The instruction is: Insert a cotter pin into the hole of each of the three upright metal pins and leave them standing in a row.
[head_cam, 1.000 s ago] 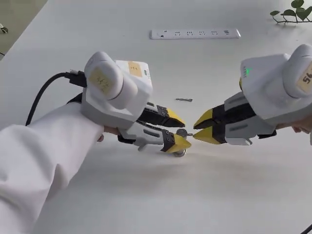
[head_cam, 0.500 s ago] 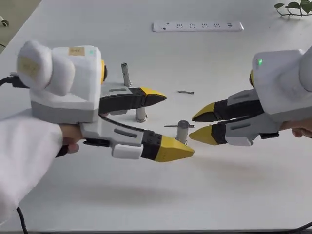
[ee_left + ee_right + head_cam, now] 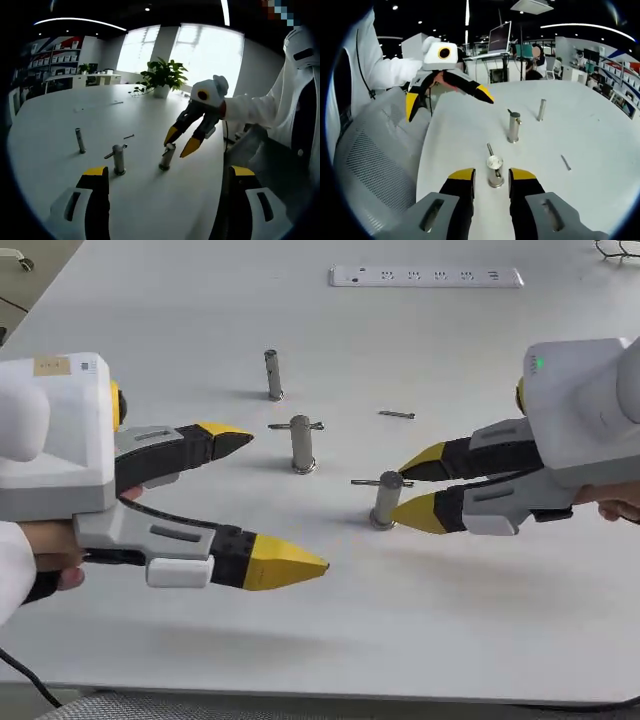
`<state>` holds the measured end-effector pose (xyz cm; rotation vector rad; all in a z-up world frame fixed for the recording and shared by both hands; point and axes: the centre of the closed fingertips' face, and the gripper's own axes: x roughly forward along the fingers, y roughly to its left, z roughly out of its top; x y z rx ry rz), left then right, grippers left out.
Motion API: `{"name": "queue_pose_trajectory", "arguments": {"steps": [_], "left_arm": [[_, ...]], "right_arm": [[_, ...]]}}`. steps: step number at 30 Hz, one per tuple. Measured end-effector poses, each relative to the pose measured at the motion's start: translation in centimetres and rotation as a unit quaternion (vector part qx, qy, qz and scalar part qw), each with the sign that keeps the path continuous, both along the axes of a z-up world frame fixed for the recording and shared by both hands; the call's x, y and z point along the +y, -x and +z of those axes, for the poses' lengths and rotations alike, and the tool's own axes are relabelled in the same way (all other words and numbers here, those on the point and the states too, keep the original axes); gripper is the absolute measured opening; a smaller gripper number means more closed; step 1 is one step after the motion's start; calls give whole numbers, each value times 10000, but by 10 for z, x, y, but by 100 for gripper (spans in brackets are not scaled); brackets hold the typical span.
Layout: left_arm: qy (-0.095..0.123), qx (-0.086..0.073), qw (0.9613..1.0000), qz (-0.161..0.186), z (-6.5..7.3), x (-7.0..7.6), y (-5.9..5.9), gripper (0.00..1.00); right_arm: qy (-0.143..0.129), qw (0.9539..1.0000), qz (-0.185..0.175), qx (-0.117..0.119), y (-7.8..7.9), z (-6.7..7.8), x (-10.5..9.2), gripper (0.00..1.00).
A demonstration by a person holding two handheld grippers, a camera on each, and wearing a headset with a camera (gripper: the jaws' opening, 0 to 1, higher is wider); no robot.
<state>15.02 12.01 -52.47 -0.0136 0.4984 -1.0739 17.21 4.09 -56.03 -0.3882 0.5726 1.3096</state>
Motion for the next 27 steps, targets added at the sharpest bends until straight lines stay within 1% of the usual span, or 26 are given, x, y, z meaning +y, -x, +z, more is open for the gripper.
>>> {"name": "queue_pose_trajectory", "arguments": {"steps": [4,5,7,8,10,12,14,18,20,22,23,25,27], "left_arm": [[-131,37,9999,-70,-7,6,7,99],[-160,67,9998,-93,-10,7,10,99],[-191,117,9997,-122,-14,8,12,99],[-240,145,9995,-134,-17,9,14,99],[-284,151,9993,-168,-20,9,16,99],[-285,177,9993,-173,-21,9,16,99],[-277,166,9993,-183,-21,8,16,99],[-295,148,9993,-186,-21,8,14,99],[-270,156,9993,-193,-21,7,14,99],[-247,174,9994,-192,-20,6,15,99],[-250,195,9993,-193,-20,7,15,99],[-292,177,9993,-145,-20,8,15,99],[-264,197,9994,-96,-19,8,15,99]], "right_arm": [[8,10000,0,-1,-2,-1,2,22],[21,10000,7,-1,-2,-2,3,22],[28,10000,9,-17,-3,-2,4,21],[25,10000,11,8,-3,-3,5,21],[15,10000,20,26,-4,-4,7,19],[19,10000,39,49,-4,-5,8,18],[8,9999,65,102,-4,-6,9,15],[28,9999,121,94,-4,-7,12,11],[53,9998,143,87,-5,-7,12,10],[71,9997,146,165,-5,-8,12,10],[69,9997,165,160,-5,-8,13,10],[86,9997,215,117,-4,-9,13,10],[112,9995,305,7,-4,-8,13,9]]}}
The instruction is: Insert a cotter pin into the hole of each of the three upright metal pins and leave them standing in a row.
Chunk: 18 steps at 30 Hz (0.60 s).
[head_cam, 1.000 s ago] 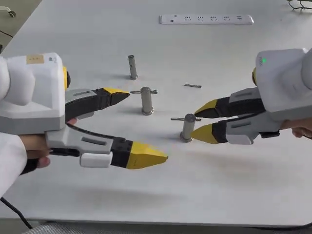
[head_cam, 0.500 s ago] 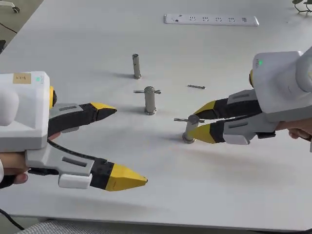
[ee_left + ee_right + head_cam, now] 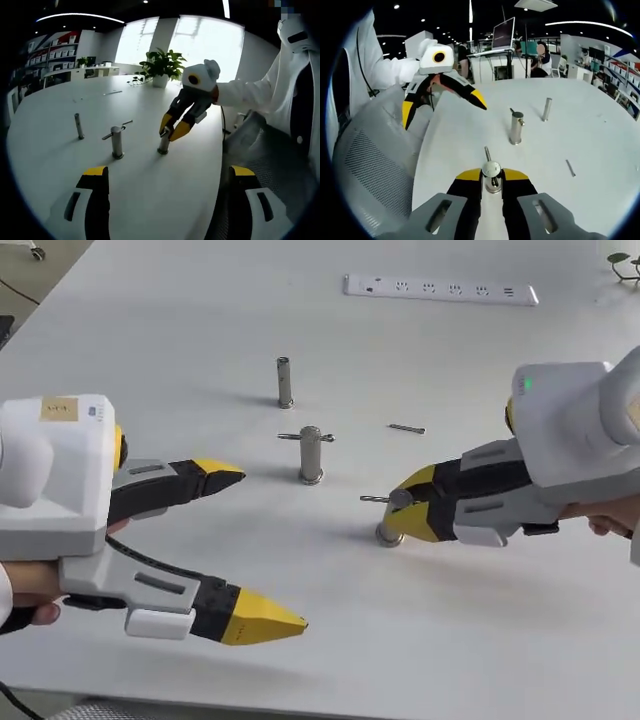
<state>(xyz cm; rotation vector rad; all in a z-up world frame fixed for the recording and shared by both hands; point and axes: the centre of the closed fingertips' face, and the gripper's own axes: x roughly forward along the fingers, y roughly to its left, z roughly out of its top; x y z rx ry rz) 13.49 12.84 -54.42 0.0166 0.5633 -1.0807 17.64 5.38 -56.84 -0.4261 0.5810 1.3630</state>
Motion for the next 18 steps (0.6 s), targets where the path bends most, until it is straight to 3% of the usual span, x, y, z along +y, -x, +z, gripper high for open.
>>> {"name": "queue_pose_trajectory", "arguments": {"steps": [6,9,18], "left_arm": [[-49,37,9999,120,1,4,2,99],[-164,-7,9996,233,2,10,3,99],[-201,12,9992,342,6,16,9,99]], "right_arm": [[110,9998,-78,-172,-7,1,-2,8],[171,9994,-192,-233,-20,1,-6,8],[59,9992,-228,-311,-53,4,-11,8]]}}
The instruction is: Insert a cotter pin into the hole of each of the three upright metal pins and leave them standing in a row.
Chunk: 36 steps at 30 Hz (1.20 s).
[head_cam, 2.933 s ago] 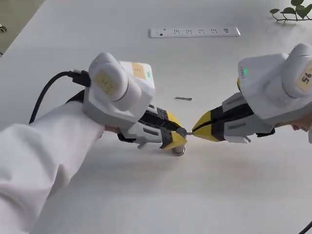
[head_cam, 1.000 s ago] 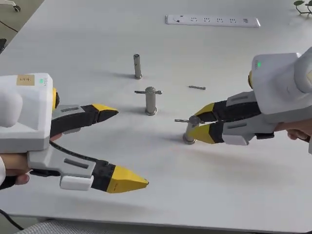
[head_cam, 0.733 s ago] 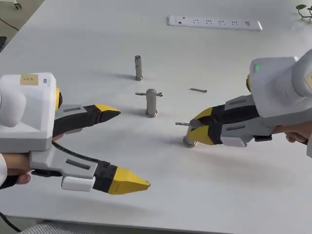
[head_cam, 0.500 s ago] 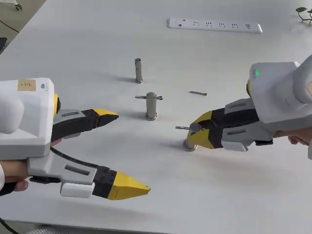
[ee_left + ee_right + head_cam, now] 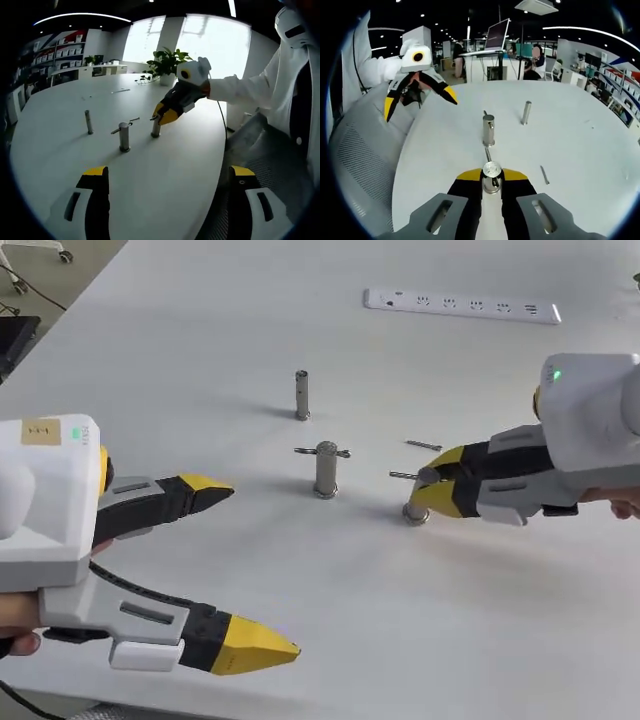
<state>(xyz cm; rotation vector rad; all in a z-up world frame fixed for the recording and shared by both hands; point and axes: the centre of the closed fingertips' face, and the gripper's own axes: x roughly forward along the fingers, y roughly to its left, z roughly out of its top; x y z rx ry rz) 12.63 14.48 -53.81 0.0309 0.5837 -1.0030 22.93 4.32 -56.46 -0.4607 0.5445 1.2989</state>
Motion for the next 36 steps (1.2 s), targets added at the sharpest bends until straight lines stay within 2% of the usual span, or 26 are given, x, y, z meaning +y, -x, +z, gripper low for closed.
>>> {"name": "queue_pose_trajectory", "arguments": {"steps": [12,34,36], "left_arm": [[-29,23,9999,123,0,4,1,99],[0,65,9998,163,-2,2,1,99],[-1,73,9999,152,-2,1,1,99]], "right_arm": [[-25,9999,129,-33,-15,-2,5,8],[-182,9996,109,166,-15,-2,9,9],[-216,9995,100,185,-16,-1,10,13]]}}
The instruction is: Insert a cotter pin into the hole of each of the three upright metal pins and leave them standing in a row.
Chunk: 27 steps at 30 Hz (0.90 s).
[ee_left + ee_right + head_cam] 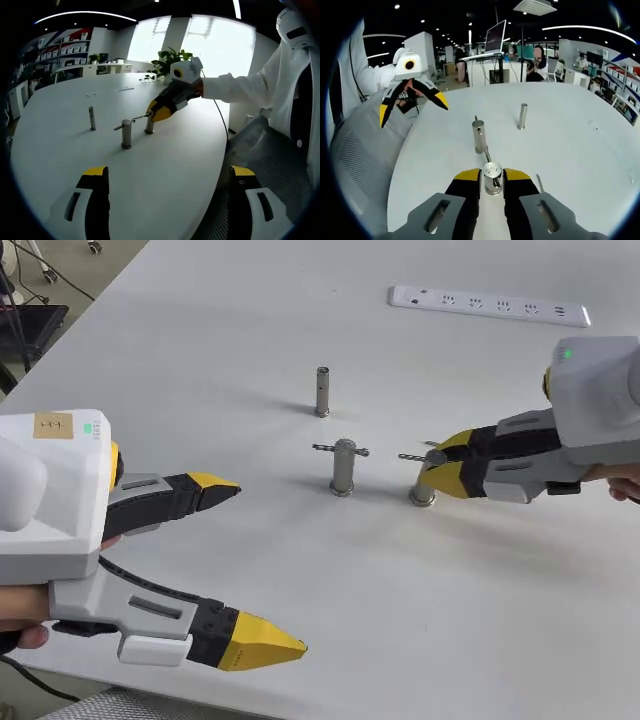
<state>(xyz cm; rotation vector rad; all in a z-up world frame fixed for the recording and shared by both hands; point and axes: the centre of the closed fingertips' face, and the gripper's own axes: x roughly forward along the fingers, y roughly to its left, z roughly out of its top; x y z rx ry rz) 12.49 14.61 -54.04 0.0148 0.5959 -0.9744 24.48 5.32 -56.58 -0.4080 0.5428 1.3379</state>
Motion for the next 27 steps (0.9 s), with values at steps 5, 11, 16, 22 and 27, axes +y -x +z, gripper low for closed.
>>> {"name": "queue_pose_trajectory", "arguments": {"steps": [5,11,16,22,27], "left_arm": [[25,-7,10000,-24,1,-2,0,99],[94,-106,9999,7,8,-2,-5,99],[192,-175,9996,87,13,-2,-10,99],[224,-113,9995,177,10,0,-10,99],[346,-126,9990,246,14,-1,-10,99]], "right_arm": [[-186,9997,-132,3,0,12,2,23],[-498,9981,-289,195,20,32,-7,35],[-606,9963,-511,345,37,37,-21,51],[-734,9926,-845,466,51,43,-36,62],[-845,9884,-1112,597,62,47,-43,75]]}}
